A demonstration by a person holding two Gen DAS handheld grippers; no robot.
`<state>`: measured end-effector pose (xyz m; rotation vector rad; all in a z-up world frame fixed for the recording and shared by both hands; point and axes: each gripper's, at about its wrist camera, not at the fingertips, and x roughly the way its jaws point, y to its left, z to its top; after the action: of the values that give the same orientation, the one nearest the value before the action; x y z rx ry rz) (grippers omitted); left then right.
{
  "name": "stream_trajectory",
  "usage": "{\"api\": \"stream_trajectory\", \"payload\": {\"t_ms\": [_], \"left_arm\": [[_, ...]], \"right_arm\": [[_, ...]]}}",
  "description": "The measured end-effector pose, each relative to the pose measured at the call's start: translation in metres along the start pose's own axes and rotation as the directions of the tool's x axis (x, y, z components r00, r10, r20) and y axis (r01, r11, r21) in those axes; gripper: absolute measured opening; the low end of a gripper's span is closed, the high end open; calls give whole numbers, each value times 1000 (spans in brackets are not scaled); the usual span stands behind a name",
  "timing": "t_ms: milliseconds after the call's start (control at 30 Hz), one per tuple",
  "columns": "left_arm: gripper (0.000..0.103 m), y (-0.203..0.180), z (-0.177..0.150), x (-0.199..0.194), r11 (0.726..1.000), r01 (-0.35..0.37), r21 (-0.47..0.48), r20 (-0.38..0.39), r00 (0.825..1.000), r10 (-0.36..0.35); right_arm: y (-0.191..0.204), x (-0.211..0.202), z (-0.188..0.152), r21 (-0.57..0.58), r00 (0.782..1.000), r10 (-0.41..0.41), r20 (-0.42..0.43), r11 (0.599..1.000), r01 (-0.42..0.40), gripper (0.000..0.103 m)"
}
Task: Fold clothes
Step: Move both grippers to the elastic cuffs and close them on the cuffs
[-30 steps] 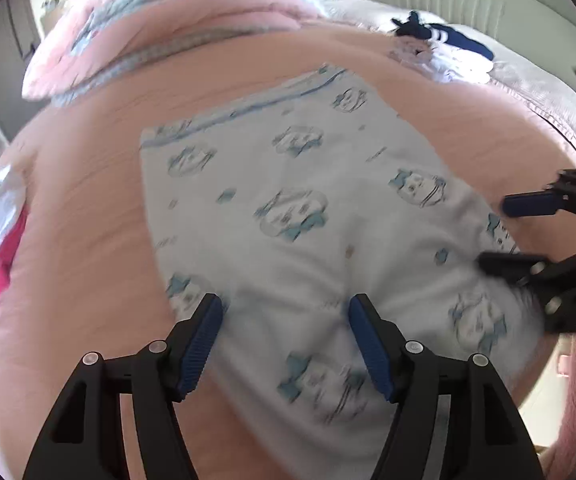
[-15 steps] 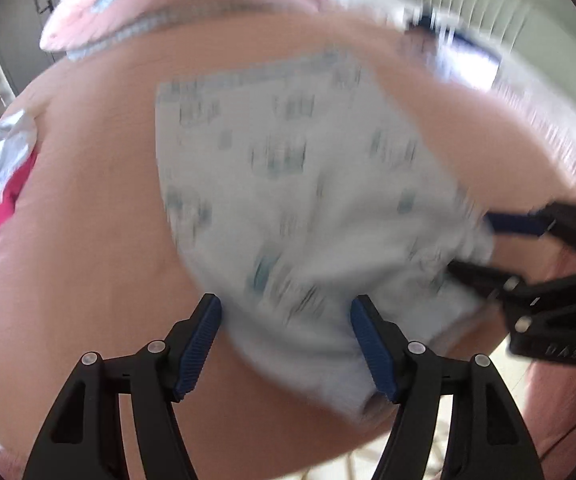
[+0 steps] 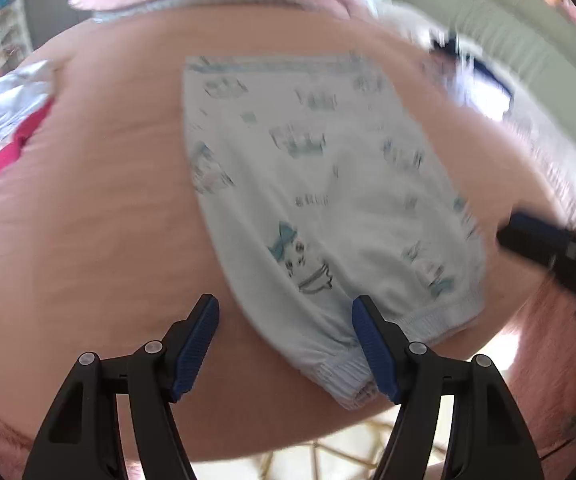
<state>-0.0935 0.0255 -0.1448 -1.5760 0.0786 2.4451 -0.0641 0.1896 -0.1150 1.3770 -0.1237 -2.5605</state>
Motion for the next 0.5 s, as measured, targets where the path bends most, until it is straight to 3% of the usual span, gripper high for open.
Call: {"api": "stream_trajectory", "payload": {"t_ms": [100, 200, 333, 433, 500], "left_arm": [[68, 6, -5, -6, 1000, -3, -13, 1, 1000, 3], [68, 18, -12, -16, 999, 18, -37, -3, 1000, -18], [68, 35, -23, -33, 996, 14, -89, 19, 1000, -12], [68, 34, -13, -25, 993, 11, -121, 44, 999, -6], [68, 32, -10, -21, 986, 50, -159, 50, 998, -42]], "right_arm": [[7, 21, -4, -62, 997, -53, -63, 997, 49, 64], [-3, 25, -26, -24, 984, -91, -151, 996, 88, 64], [-2, 9, -35, -17, 983, -106, -149, 994, 105, 64], [-7, 2, -35, 25, 991, -70, -118, 997, 74, 64], [-11, -3, -34, 53, 994, -47, -97, 997, 52, 64]]}}
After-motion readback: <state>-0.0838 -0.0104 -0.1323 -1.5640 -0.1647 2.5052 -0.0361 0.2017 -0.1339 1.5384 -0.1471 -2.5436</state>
